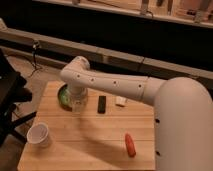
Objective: Place the bottle in the ceramic bowl
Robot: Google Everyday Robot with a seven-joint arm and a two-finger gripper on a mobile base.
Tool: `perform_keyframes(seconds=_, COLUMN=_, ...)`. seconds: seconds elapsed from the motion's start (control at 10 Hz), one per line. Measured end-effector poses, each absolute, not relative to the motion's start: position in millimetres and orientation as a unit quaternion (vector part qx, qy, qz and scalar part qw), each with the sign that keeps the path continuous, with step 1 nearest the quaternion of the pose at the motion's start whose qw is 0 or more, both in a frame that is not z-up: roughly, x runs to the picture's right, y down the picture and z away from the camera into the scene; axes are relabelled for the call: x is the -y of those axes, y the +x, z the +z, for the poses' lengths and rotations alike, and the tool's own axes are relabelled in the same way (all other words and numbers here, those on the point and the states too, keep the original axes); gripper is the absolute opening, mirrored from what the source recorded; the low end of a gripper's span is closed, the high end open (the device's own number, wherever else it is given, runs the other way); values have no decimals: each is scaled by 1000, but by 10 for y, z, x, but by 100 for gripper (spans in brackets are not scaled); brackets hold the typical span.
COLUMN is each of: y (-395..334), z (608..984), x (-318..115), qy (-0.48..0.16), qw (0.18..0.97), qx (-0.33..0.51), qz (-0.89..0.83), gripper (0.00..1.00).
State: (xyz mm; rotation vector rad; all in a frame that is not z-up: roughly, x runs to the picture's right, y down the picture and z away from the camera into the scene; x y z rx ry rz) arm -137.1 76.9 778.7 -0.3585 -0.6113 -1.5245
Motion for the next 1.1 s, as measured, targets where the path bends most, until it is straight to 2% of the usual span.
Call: perform_keyframes(seconds=1.1, y=-1403, z=7988, x=-515, qy=-143, qw=660, qx=295, qz=-676, gripper=6)
